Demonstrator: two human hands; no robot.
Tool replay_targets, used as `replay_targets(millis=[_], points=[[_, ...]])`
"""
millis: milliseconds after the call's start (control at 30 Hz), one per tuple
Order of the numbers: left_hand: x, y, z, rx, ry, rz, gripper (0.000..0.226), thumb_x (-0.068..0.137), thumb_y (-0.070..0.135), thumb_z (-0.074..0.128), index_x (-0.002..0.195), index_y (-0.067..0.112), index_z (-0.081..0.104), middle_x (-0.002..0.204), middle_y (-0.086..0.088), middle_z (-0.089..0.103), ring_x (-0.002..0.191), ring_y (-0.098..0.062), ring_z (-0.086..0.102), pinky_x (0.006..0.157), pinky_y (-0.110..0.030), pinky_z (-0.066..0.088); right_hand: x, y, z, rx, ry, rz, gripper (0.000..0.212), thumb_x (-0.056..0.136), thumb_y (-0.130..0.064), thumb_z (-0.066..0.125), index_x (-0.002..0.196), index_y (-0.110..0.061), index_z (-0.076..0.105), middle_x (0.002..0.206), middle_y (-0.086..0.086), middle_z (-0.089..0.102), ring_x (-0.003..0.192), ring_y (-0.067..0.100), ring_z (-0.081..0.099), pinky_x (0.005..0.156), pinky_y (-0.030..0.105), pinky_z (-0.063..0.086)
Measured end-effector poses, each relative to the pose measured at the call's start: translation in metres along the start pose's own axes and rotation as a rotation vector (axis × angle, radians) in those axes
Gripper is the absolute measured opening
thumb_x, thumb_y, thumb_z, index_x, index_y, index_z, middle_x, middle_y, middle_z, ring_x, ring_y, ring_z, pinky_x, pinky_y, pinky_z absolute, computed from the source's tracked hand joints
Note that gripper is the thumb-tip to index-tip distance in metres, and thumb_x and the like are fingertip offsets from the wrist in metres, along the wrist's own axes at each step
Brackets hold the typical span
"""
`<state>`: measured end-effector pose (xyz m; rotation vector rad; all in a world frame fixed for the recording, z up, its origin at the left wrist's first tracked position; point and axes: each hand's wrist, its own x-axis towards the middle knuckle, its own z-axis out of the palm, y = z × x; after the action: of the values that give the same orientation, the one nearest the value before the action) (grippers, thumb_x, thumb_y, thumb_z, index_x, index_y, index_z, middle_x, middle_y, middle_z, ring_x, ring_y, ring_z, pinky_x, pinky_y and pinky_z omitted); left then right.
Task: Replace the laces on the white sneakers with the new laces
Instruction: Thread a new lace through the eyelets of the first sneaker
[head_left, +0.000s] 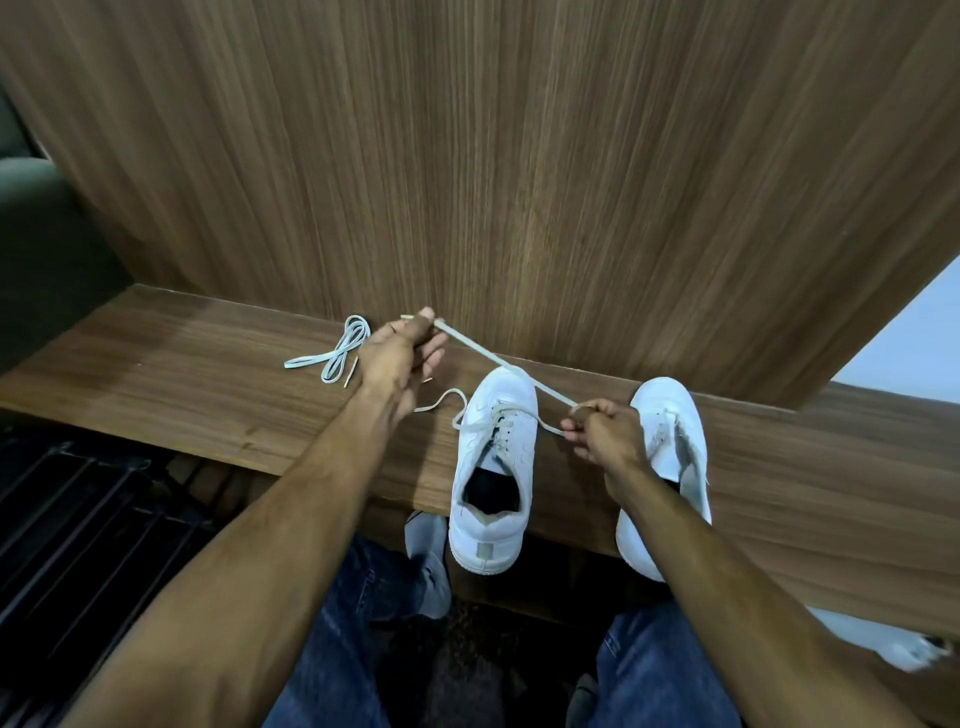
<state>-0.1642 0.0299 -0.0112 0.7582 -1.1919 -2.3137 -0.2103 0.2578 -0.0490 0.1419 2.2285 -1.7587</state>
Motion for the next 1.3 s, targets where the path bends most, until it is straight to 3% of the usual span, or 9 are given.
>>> replay_targets(millis=[67,167,300,400,533,667,800,1067,1300], points=[[-0.002,0.005,0.013,-0.075,0.001,0.034,0.011,0.087,0.018,0.069,0.085,0.016,0.058,0.076,0.001,0.074,0.068,-0.01,0.07,0.059,-0.019,0.054,-0.001,0.002,0.009,-0.09,-0.031,-0.081,0.014,0.085,-0.018,0.059,0.091,-0.03,0.064,0.094,0.002,0.073,0.083,0.016,0.067,0.079,0.037,0.05],[-0.004,0.007,0.028,0.004,0.016,0.189,0.01,0.084,0.008,0.072,0.084,0.01,0.062,0.073,-0.005,0.07,0.061,-0.011,0.064,0.053,-0.02,0.05,-0.013,0.005,0.017,-0.248,-0.134,-0.157,0.038,0.084,-0.025,0.068,0.116,-0.034,0.048,0.093,-0.006,0.066,0.09,0.012,0.062,0.079,0.029,0.043],[0.0,-0.009,0.026,0.588,-0.139,0.524,0.016,0.082,0.003,0.072,0.076,0.018,0.072,0.064,0.014,0.067,0.061,-0.003,0.057,0.063,-0.021,0.048,-0.03,0.017,0.027,-0.624,-0.302,-0.259,0.051,0.074,-0.048,0.074,0.114,-0.027,0.05,0.102,-0.007,0.062,0.092,0.015,0.06,0.074,0.029,0.045],[-0.008,-0.032,0.016,1.061,-0.348,0.527,0.013,0.086,0.009,0.069,0.08,0.019,0.074,0.074,0.008,0.071,0.066,-0.004,0.062,0.067,-0.019,0.049,-0.032,0.021,0.034,-0.767,-0.241,-0.367,0.053,0.074,-0.052,0.07,0.117,-0.027,0.053,0.115,-0.001,0.064,0.104,0.023,0.061,0.086,0.037,0.05],[-0.022,-0.056,0.007,1.376,-0.443,0.442,0.013,0.082,0.01,0.061,0.079,0.018,0.071,0.074,0.004,0.069,0.069,-0.014,0.062,0.066,-0.022,0.046,-0.03,0.018,0.044,-0.907,-0.121,-0.421,0.029,0.088,-0.04,0.053,0.108,-0.02,0.06,0.113,0.007,0.065,0.106,0.031,0.061,0.08,0.036,0.048],[-0.023,-0.063,0.001,1.472,-0.413,0.337,0.01,0.076,0.018,0.064,0.071,0.026,0.065,0.069,0.009,0.062,0.073,-0.015,0.061,0.07,-0.026,0.049,-0.019,0.018,0.035,-0.756,-0.12,-0.315,0.027,0.094,-0.024,0.047,0.111,-0.019,0.067,0.118,0.009,0.066,0.113,0.031,0.057,0.085,0.034,0.043],[-0.028,-0.066,0.008,1.52,-0.378,0.294,0.01,0.073,0.021,0.064,0.065,0.028,0.064,0.074,0.003,0.068,0.078,-0.018,0.064,0.071,-0.029,0.052,-0.011,0.016,0.03,-0.612,-0.186,-0.203,0.03,0.091,-0.013,0.046,0.109,-0.017,0.07,0.114,0.003,0.069,0.109,0.024,0.059,0.076,0.026,0.035],[-0.035,-0.073,0.021,1.658,-0.234,0.283,0.02,0.082,0.027,0.055,0.095,0.024,0.07,0.108,-0.013,0.065,0.108,-0.035,0.056,0.089,-0.037,0.047,-0.001,0.027,0.027,-0.256,-0.199,-0.066,0.033,0.079,0.004,0.046,0.085,-0.01,0.075,0.087,0.006,0.074,0.074,0.016,0.063,0.069,0.029,0.047],[-0.038,-0.074,0.021,1.677,-0.224,0.308,0.021,0.082,0.03,0.057,0.096,0.026,0.071,0.106,-0.012,0.064,0.104,-0.034,0.059,0.086,-0.037,0.047,0.007,0.035,0.027,-0.244,-0.225,-0.056,0.032,0.072,-0.001,0.046,0.081,-0.014,0.073,0.08,0.011,0.073,0.067,0.016,0.057,0.063,0.03,0.04]])
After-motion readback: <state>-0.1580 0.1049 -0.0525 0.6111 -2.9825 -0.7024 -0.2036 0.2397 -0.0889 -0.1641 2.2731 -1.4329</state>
